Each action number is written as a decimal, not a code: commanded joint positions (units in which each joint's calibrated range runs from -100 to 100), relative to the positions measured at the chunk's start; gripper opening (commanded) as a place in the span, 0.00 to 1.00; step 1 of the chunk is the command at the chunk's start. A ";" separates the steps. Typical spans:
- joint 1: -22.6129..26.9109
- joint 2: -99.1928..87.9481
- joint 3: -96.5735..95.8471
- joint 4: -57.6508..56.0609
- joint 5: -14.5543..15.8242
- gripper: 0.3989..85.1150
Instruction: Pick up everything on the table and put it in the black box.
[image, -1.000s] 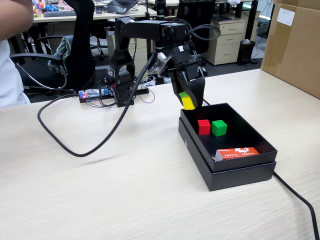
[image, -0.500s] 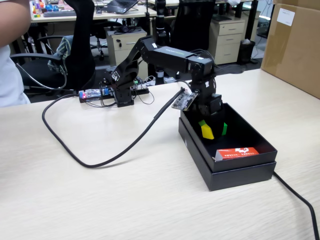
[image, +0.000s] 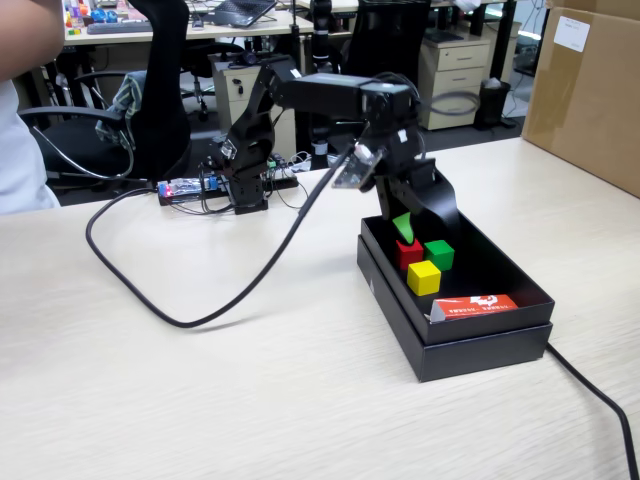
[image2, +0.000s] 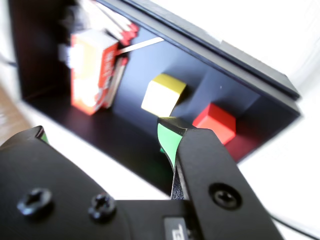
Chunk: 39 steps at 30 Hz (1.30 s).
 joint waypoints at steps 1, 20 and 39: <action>-2.00 -20.21 -0.37 0.24 -0.44 0.53; -13.87 -82.06 -72.36 25.81 -2.88 0.59; -15.73 -99.16 -126.93 69.70 -10.79 0.61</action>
